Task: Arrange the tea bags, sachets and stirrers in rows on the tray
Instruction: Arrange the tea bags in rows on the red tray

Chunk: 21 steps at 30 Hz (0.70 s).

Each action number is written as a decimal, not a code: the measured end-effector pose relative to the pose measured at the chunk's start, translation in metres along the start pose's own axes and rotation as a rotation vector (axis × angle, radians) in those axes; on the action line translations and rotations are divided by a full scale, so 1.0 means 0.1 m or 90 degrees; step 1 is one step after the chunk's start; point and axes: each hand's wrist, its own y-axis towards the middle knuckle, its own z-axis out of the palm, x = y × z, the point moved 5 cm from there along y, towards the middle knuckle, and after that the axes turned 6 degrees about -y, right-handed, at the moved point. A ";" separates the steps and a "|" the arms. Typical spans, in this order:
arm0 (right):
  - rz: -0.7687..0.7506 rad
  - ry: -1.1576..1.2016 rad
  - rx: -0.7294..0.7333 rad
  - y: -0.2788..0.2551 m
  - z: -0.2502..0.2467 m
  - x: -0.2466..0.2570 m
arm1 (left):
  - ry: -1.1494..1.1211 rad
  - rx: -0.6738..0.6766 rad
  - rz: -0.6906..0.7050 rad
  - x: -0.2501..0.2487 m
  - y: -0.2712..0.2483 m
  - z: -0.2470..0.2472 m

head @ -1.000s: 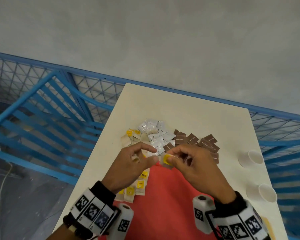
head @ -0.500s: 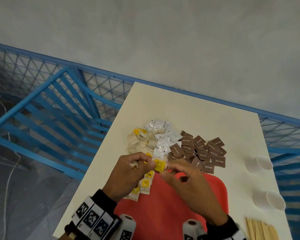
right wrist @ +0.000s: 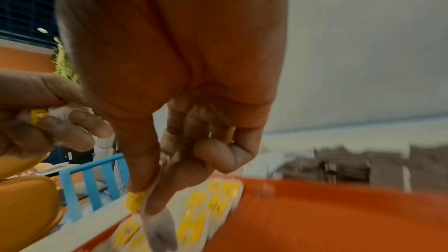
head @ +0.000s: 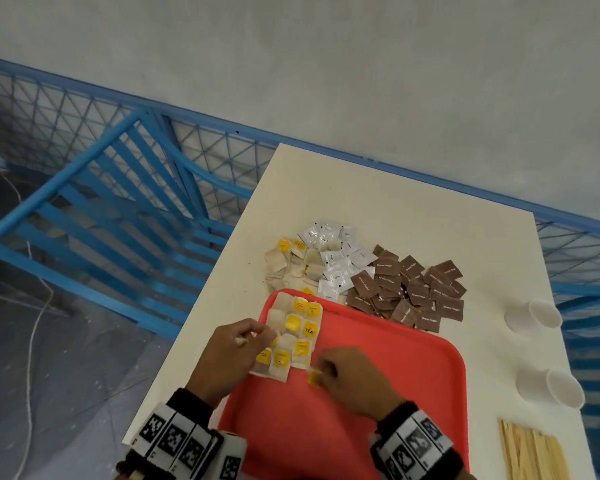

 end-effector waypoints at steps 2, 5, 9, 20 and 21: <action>0.010 0.027 0.044 0.11 0.25 -0.04 | 0.063 0.008 -0.013 0.16 -0.02 -0.05; 0.043 0.041 0.064 0.28 0.43 -0.10 | 0.123 0.014 -0.031 0.37 -0.03 -0.08; 0.074 0.085 0.039 0.40 0.49 -0.16 | 0.211 0.021 -0.022 0.54 -0.02 -0.04; 0.107 0.079 -0.108 0.36 0.42 -0.25 | 0.266 0.070 -0.026 0.78 0.03 0.12; 0.105 0.078 -0.109 0.32 0.42 -0.27 | 0.272 0.082 -0.028 0.80 0.02 0.13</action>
